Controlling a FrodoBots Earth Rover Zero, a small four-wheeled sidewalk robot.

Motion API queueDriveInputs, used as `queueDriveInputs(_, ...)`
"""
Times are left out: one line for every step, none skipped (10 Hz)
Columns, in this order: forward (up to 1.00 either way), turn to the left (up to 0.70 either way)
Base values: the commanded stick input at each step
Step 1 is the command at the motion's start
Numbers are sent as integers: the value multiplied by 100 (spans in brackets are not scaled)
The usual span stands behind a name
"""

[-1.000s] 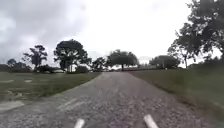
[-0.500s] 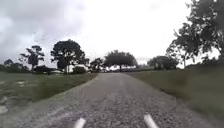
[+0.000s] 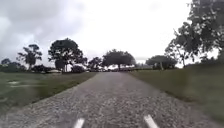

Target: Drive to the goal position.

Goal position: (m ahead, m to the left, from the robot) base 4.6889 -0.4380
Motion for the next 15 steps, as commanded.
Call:
queueDriveInputs(70,-17)
queueDriveInputs(70,-33)
queueDriveInputs(70,-21)
queueDriveInputs(70,0)
queueDriveInputs(70,0)
queueDriveInputs(70,0)
queueDriveInputs(70,0)
queueDriveInputs(70,0)
queueDriveInputs(70,0)
queueDriveInputs(70,0)
queueDriveInputs(70,0)
queueDriveInputs(70,0)
queueDriveInputs(70,0)
queueDriveInputs(70,0)
queueDriveInputs(70,0)
